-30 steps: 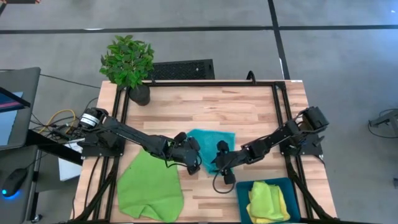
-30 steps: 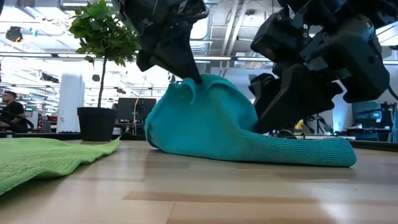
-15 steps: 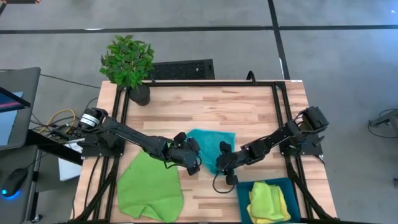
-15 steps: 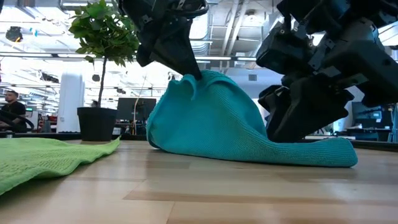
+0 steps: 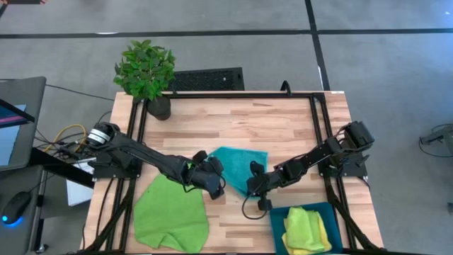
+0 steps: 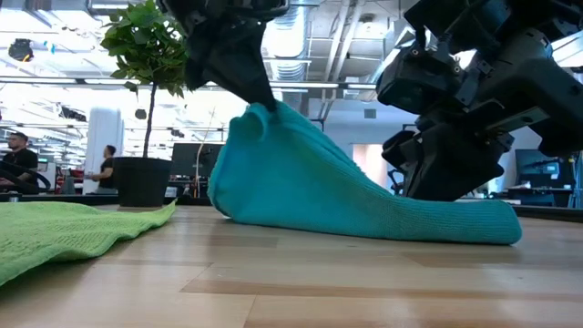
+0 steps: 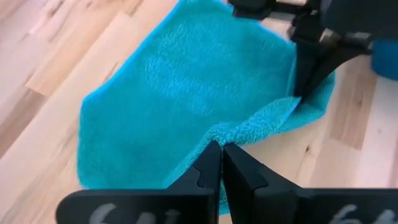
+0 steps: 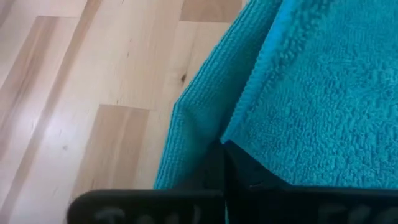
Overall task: Fold microfiber towels
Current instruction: Fold the blue towel
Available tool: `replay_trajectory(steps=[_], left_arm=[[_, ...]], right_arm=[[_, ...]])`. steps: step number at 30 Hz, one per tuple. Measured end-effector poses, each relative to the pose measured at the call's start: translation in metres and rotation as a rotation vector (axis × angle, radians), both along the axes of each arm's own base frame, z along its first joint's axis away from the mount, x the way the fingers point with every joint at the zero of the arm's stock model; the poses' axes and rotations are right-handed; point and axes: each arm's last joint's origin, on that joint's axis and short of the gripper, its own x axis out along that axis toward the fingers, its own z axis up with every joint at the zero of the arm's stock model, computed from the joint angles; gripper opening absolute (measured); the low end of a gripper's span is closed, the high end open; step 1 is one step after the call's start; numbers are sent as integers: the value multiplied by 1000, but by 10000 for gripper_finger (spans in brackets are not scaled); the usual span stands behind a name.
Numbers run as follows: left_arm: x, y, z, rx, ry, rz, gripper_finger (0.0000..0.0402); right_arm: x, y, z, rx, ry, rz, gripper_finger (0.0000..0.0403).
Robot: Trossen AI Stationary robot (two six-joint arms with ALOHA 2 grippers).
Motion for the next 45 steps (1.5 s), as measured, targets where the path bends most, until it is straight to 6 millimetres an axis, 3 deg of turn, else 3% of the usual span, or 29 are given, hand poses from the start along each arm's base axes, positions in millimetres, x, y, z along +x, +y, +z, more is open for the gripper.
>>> replay_trajectory(steps=[18, 30, 33, 45], left_arm=[[-5, -7, -3, -52, 29, 21, 0], [-12, -1, -7, -43, 77, 124, 0], [-10, 6, -6, -22, 61, 169, 0], [7, 49, -38, 45, 181, 291, 0]], right_arm=[[14, 5, 25, -96, 127, 2, 3], [25, -4, 73, -389, 260, -157, 3], [25, -11, 78, -451, 273, -212, 3], [26, -47, 76, -537, 344, -335, 3]])
